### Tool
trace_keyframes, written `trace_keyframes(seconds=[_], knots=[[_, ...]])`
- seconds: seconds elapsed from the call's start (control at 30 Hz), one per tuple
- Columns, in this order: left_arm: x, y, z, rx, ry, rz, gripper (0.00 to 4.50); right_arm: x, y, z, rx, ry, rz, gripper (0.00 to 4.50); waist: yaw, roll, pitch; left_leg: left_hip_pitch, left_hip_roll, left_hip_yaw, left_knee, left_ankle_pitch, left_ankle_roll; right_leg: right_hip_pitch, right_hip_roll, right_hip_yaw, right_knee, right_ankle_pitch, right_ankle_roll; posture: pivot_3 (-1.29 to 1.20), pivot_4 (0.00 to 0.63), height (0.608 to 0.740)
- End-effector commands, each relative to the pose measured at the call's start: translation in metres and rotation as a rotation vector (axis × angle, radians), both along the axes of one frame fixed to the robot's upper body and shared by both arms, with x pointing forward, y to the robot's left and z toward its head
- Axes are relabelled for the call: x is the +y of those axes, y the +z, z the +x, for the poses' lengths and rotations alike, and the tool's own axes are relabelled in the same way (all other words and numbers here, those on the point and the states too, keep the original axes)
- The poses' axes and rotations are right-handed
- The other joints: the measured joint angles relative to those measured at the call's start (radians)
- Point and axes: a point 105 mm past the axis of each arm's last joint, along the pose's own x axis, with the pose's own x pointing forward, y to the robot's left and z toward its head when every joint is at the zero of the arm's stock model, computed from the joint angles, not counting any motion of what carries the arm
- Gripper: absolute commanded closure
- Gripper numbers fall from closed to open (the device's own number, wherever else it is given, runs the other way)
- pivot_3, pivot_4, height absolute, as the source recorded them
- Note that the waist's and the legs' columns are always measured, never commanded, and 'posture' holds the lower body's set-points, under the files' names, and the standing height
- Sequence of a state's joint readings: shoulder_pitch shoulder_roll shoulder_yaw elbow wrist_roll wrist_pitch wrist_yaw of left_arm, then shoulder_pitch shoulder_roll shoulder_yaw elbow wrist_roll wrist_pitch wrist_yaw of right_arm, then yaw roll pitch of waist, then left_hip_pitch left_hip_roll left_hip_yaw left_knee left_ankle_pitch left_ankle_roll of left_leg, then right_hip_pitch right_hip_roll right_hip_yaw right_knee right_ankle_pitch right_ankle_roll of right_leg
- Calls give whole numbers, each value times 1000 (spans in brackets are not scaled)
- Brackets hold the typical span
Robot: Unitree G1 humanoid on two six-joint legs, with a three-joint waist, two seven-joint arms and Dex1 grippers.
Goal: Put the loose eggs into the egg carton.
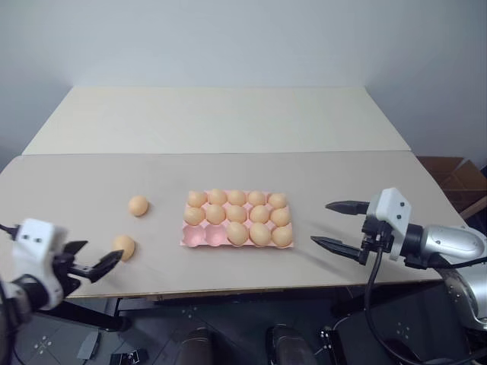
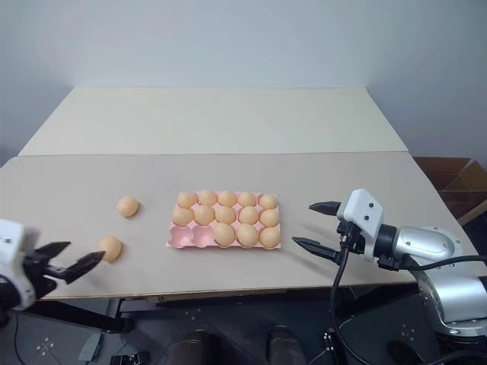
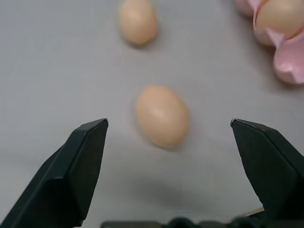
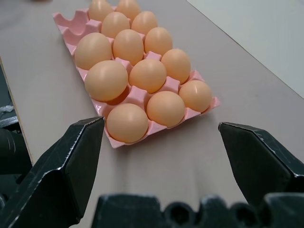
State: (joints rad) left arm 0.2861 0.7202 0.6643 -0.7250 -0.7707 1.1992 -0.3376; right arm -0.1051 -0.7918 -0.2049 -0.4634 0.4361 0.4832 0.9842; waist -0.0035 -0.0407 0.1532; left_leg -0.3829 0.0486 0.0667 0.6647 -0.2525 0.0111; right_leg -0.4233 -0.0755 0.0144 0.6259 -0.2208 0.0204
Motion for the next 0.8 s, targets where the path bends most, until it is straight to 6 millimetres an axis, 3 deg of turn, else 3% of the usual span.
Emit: trace_keyframes(seconds=[0.03, 0.13, 0.23, 0.47, 0.53, 0.67, 0.8], knots=[[-1, -11, 8, 47, 85, 37, 0, 4, 15, 0, -69, 20, 1, 41, 0, 0, 0, 0, 0, 0, 0, 0, 0, 0, 0, 0, 0, 0, 0, 0, 150, 740], [0, -23, 20, 90, 157, 26, 0, 5, 16, 1, -73, 18, 11, 41, 1, 0, 0, 1, 0, 0, 0, 0, 0, 1, 1, -1, 1, 0, -1, 0, 150, 740], [1, -25, 28, 97, 188, 4, 599, 7, 17, 0, -79, 19, 15, 0, 1, -1, 0, 1, 0, 0, 0, 1, -1, 1, 2, -1, 2, 0, -1, 0, 150, 740], [-1, -12, 41, 46, 149, 29, 2729, 9, 19, -6, -90, 9, 41, 0, 3, -1, -1, 0, -1, 0, 0, 1, -1, 1, 1, -1, 1, 0, -1, 0, 150, 740], [-9, -1, 41, 2, 60, 64, 2729, 9, 20, -7, -95, 0, 45, 0, 3, -1, -1, 0, -1, 0, 0, 1, -1, 1, 1, -1, 1, 0, -1, 0, 150, 740], [-48, 27, 38, -159, -247, 101, 2729, 9, 20, -8, -100, -10, 56, 0, 4, -1, -1, -1, -1, 0, 0, 1, -1, 0, 0, -1, 0, -1, -3, 0, 150, 740], [-82, 33, 37, -203, -488, 58, 2729, 12, 20, -8, -102, -12, 59, 0, 10, -1, -1, -1, -1, 1, 0, 1, -1, 0, -1, 0, -1, -3, -7, 0, 150, 740]])
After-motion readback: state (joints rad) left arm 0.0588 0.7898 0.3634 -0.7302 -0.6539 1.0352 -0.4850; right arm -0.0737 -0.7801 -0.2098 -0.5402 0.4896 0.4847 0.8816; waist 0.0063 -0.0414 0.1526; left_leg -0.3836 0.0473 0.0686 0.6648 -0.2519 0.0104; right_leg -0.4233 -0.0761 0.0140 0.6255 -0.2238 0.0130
